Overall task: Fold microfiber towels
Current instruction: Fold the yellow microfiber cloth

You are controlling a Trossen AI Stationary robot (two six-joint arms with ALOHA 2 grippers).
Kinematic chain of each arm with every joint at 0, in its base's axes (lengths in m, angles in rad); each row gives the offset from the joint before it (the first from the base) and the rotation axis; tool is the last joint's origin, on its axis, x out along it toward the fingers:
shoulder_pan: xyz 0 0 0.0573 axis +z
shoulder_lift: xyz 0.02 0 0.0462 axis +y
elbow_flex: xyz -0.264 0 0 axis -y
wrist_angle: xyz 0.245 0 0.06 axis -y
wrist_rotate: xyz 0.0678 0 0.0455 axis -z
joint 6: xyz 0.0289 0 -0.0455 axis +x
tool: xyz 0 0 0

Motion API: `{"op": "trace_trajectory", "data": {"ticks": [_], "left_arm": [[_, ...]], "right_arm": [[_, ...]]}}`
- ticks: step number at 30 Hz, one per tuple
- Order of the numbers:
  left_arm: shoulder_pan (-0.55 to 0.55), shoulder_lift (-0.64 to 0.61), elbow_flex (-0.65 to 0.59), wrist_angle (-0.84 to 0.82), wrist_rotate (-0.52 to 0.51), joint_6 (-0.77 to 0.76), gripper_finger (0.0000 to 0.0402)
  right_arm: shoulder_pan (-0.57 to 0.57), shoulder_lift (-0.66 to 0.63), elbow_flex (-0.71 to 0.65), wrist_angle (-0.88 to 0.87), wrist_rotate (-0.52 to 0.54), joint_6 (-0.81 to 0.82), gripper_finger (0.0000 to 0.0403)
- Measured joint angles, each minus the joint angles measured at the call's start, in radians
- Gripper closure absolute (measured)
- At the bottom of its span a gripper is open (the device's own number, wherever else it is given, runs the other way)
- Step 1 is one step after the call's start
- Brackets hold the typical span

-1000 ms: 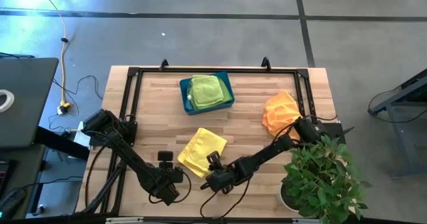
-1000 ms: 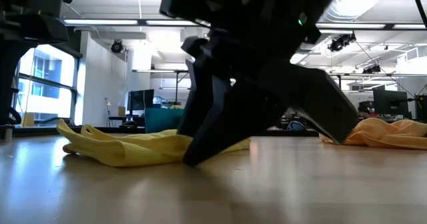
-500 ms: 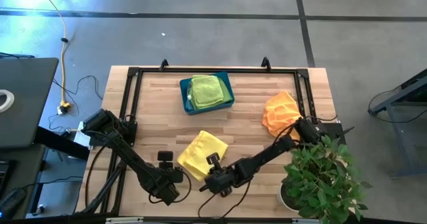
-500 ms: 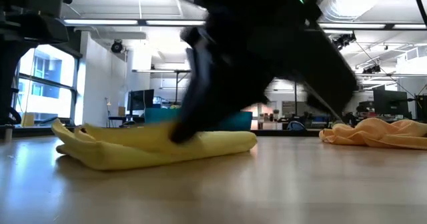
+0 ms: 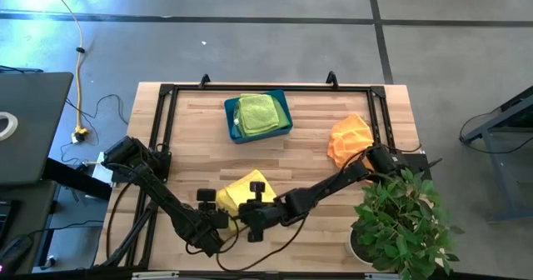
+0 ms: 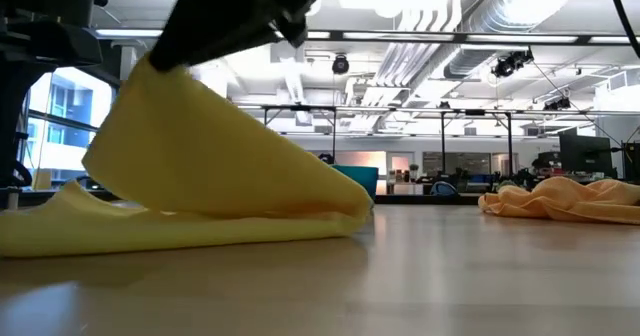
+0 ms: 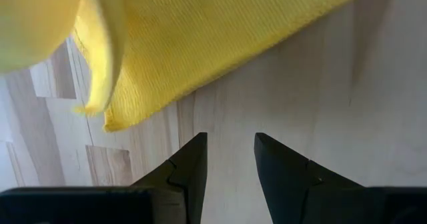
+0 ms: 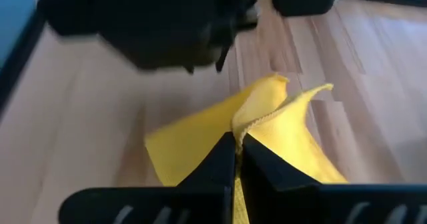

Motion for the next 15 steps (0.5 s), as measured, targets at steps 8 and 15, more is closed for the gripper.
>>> {"op": "trace_trajectory", "data": {"ticks": [8, 15], "left_arm": [[0.000, 0.000, 0.000, -0.020, 0.015, 0.000, 0.0287], [0.000, 0.000, 0.000, -0.020, 0.024, 0.007, 0.0287]], "right_arm": [[-0.005, 0.084, -0.035, 0.148, -0.027, 0.045, 0.0402], [-0.004, 0.113, -0.035, 0.190, -0.147, 0.027, 0.0340]]}}
